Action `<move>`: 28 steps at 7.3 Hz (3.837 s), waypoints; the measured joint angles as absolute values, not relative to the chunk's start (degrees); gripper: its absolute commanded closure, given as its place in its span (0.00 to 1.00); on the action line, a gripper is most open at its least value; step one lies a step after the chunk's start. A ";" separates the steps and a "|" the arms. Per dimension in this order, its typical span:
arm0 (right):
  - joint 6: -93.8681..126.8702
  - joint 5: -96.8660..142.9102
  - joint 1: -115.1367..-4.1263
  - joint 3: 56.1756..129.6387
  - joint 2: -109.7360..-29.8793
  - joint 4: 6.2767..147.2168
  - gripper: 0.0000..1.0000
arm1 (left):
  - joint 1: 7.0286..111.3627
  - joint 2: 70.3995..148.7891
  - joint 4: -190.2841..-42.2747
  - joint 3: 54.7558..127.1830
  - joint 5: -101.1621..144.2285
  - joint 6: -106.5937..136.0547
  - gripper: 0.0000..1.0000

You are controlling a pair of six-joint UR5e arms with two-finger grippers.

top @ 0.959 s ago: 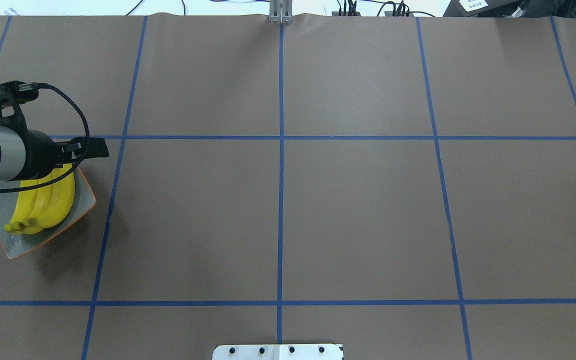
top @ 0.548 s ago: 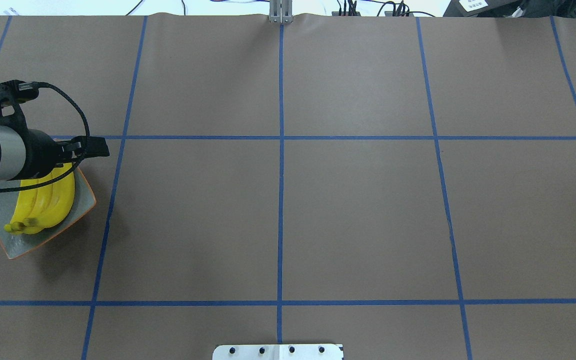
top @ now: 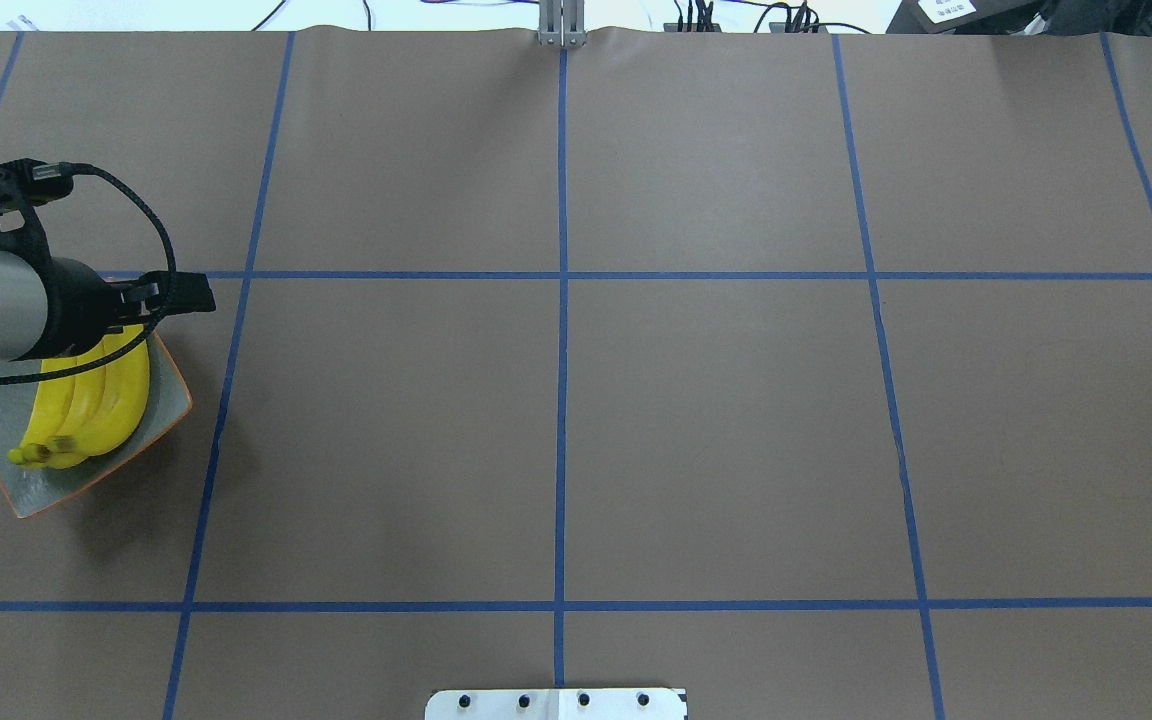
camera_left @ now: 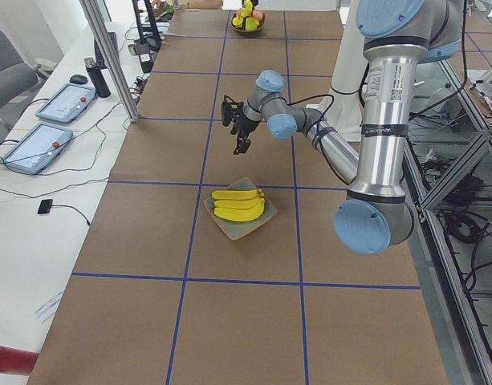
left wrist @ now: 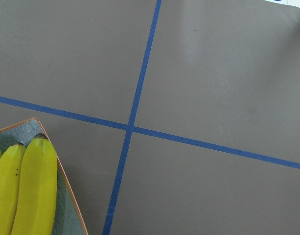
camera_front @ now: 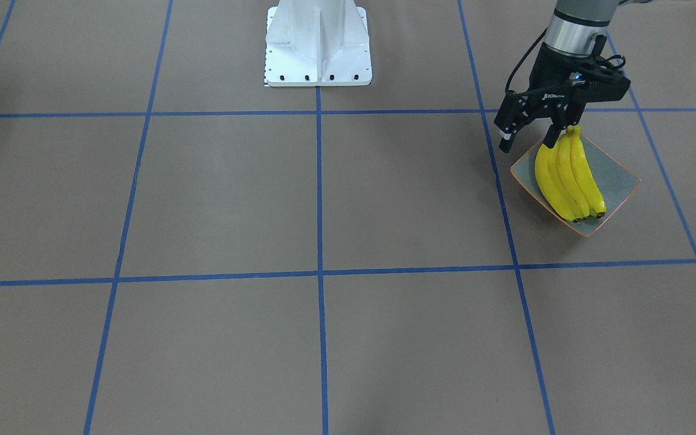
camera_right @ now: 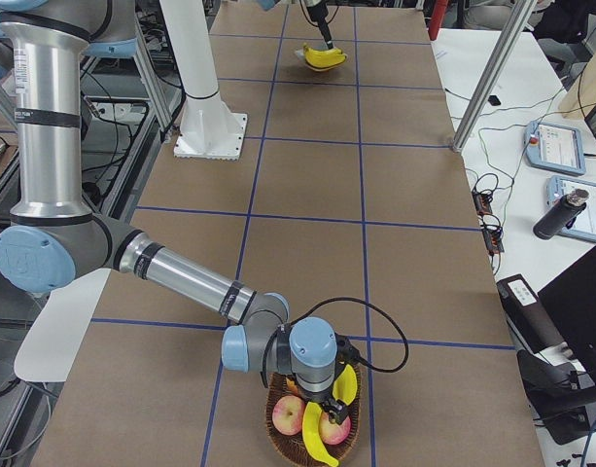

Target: Transfer all bananas from basket to plate

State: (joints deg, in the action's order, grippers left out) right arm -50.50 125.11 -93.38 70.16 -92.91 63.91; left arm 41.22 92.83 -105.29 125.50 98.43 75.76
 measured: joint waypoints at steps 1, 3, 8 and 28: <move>-49.38 125.24 -93.28 70.03 -92.86 63.73 0.04 | 41.22 92.73 -105.29 125.53 98.36 75.78 0.00; -47.12 125.54 -92.71 69.98 -92.82 63.64 0.07 | 41.22 92.59 -105.29 125.58 98.28 75.84 0.00; -42.94 126.26 -90.58 69.74 -92.81 63.33 0.15 | 41.22 92.47 -105.29 125.59 98.18 75.85 0.00; 16.03 133.02 -77.46 91.54 -74.23 70.34 1.00 | 40.58 95.56 -105.54 125.54 98.38 76.64 0.00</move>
